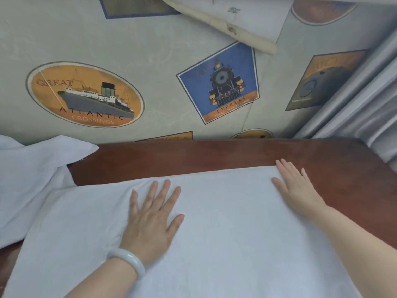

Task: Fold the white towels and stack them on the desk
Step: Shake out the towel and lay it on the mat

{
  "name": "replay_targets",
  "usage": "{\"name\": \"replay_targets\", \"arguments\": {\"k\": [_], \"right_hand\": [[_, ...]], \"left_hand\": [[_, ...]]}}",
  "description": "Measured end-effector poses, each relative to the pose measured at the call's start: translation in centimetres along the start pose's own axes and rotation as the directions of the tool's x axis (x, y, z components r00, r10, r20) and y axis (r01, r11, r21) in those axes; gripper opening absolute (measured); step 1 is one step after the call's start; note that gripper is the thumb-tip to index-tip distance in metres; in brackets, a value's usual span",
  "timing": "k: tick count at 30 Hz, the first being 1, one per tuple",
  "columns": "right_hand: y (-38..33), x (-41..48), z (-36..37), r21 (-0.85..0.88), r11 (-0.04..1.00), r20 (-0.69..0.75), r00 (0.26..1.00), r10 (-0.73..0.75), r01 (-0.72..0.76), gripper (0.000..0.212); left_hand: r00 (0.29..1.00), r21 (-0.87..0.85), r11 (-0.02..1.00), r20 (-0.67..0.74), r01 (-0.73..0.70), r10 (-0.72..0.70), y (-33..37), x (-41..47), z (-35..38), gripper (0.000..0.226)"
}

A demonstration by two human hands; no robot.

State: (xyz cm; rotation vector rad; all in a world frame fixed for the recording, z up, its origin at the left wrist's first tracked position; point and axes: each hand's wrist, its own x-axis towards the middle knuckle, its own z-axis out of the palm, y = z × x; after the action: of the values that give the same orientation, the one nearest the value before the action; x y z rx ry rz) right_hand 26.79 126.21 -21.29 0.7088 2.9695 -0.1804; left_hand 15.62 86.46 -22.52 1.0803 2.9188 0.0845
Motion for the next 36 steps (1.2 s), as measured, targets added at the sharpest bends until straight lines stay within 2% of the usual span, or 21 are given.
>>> {"name": "replay_targets", "arguments": {"k": [2,3,5,7,8,9,10,12,14,15,17,19,21,22,24,27,29,32,33,34,36], "right_hand": [[1.1,0.6,-1.1,0.041,0.998,0.085,0.996,0.036,-0.040,0.083],[0.6,0.7,-1.3,0.016,0.998,0.059,0.996,0.061,-0.062,0.083],[-2.2,-0.3,-1.4,-0.064,0.996,-0.091,0.995,0.052,-0.057,0.077],[-6.1,-3.5,-0.2,-0.055,0.988,-0.127,0.981,-0.150,0.144,0.072],[-7.1,-5.6,0.9,-0.056,0.962,-0.076,0.960,-0.270,0.266,0.071],[-6.7,-7.0,1.6,-0.062,0.950,-0.042,0.950,-0.309,0.306,0.071],[-5.0,-7.5,1.6,-0.034,0.966,-0.017,0.966,-0.257,0.256,0.072],[-0.8,-7.2,0.8,-0.023,0.998,-0.033,0.998,0.051,-0.052,0.079],[2.0,-7.5,-1.5,-0.049,0.942,-0.049,0.943,0.329,-0.331,0.083],[2.0,-8.3,-2.4,-0.044,0.932,-0.094,0.930,0.354,-0.359,0.078],[-0.5,-11.5,-2.9,-0.010,0.967,-0.262,0.934,0.243,-0.254,0.067],[-4.9,-15.8,-1.6,0.028,0.989,-0.373,0.916,0.148,-0.148,0.061],[-8.4,-19.1,0.8,0.095,0.992,-0.327,0.939,0.109,-0.082,0.058],[-9.3,-20.2,2.0,0.110,0.992,-0.289,0.953,0.094,-0.065,0.056],[-8.5,-21.6,4.0,0.086,0.995,-0.248,0.966,0.075,-0.055,0.055],[-2.8,-24.2,4.5,0.077,0.980,-0.187,0.963,0.196,-0.184,0.057],[2.2,-26.8,4.2,0.039,0.934,-0.181,0.917,0.356,-0.355,0.064],[6.0,-29.7,2.8,0.090,0.818,-0.237,0.785,0.572,-0.568,0.070],[4.9,-30.0,2.5,0.103,0.816,-0.264,0.775,0.573,-0.568,0.069],[2.7,-30.2,2.4,0.108,0.858,-0.287,0.810,0.511,-0.502,0.067],[-2.5,-31.7,3.5,0.082,0.967,-0.257,0.933,0.253,-0.239,0.066]], "left_hand": [[1.000,0.008,1.000,0.005,0.003,-0.003,-0.2,0.0,0.0,0.064],[1.000,0.008,1.000,0.004,0.009,-0.009,-0.2,0.0,0.0,0.064],[0.999,0.003,1.000,0.027,0.022,-0.022,-0.1,-0.1,-0.2,0.064],[0.999,0.003,1.000,0.028,0.019,-0.019,-0.2,-0.1,0.0,0.064],[1.000,0.002,1.000,0.020,0.018,-0.018,-0.3,0.0,0.1,0.065],[1.000,0.004,1.000,0.017,0.019,-0.019,-0.4,0.1,0.2,0.065],[1.000,0.007,1.000,0.019,0.019,-0.019,-0.4,0.1,0.1,0.065],[0.999,0.004,1.000,0.037,0.030,-0.030,-0.2,0.1,0.1,0.067],[0.997,0.005,0.999,0.057,0.049,-0.049,-0.3,0.1,0.0,0.069],[0.997,0.013,0.998,0.054,0.063,-0.063,-0.1,0.1,-0.4,0.070],[0.999,0.069,0.997,-0.051,0.016,-0.012,2.0,-0.1,-1.5,0.068],[0.959,0.050,0.977,-0.187,-0.206,0.212,7.5,-0.3,-2.3,0.059],[0.885,-0.050,0.893,-0.172,-0.447,0.434,14.9,-1.1,-2.0,0.057],[0.866,-0.100,0.862,-0.118,-0.497,0.486,18.2,-1.4,-1.8,0.057],[0.868,-0.118,0.860,-0.032,-0.496,0.496,21.5,-1.5,-0.7,0.055],[0.885,-0.066,0.884,0.022,-0.462,0.464,21.6,-1.3,0.7,0.058],[0.886,-0.055,0.885,0.024,-0.462,0.463,21.6,-1.3,0.6,0.060],[0.892,-0.070,0.893,0.048,-0.446,0.449,21.9,-1.4,0.5,0.064],[0.895,-0.070,0.895,0.047,-0.441,0.444,21.9,-1.4,0.5,0.066],[0.897,-0.070,0.897,0.047,-0.436,0.440,21.8,-1.5,0.5,0.067],[0.895,-0.075,0.895,0.040,-0.440,0.444,21.8,-1.6,0.3,0.069]]}}
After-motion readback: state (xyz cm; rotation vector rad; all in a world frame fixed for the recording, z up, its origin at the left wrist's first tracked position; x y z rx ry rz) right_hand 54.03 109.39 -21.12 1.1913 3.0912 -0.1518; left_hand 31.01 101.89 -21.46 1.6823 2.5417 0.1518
